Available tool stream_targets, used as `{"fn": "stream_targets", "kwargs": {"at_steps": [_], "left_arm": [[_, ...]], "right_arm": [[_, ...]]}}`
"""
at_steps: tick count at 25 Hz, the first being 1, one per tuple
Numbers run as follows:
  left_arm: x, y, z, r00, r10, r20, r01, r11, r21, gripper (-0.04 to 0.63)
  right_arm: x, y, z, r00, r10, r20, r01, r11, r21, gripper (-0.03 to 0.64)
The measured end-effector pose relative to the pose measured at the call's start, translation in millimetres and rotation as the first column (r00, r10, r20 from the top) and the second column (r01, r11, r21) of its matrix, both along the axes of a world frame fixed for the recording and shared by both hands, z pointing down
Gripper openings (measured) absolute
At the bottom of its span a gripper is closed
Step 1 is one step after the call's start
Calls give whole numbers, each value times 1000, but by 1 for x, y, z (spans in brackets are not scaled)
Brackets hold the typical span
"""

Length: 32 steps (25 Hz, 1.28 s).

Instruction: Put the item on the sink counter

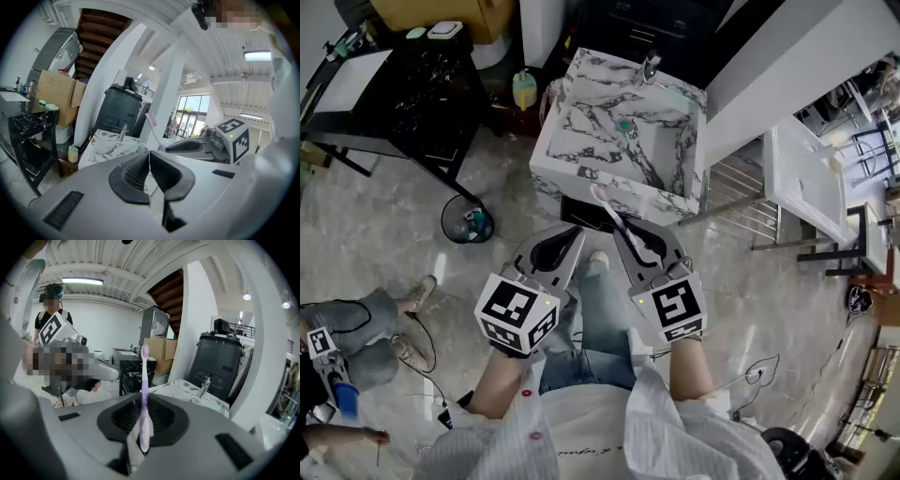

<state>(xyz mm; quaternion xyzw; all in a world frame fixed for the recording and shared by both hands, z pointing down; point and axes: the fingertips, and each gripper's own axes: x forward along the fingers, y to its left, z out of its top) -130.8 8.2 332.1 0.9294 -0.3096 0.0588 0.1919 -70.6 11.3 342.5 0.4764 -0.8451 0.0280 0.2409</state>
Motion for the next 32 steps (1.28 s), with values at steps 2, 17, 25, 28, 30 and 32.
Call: {"fn": "stream_targets", "kwargs": {"at_steps": [2, 17, 25, 28, 30, 32], "left_arm": [[-3, 0, 4, 1000, -14, -1, 14, 1000, -12, 20], [21, -17, 39, 997, -51, 49, 56, 995, -87, 20], [13, -16, 102, 988, -131, 77, 142, 979, -148, 20], [4, -17, 138, 983, -169, 78, 180, 969, -169, 20], [0, -19, 161, 980, -182, 77, 193, 965, -177, 20], [-2, -21, 183, 979, -187, 76, 198, 964, -177, 20]], "right_arm": [[-2, 3, 6, 1000, -5, -7, 5, 1000, -18, 52], [15, -12, 69, 995, -101, -16, 96, 975, -199, 52], [17, -23, 141, 980, -193, -55, 171, 946, -274, 52], [17, -30, 176, 976, -204, -70, 177, 943, -280, 52], [20, -37, 201, 975, -206, -85, 174, 943, -283, 52], [21, -43, 227, 972, -211, -100, 175, 941, -290, 52]]}}
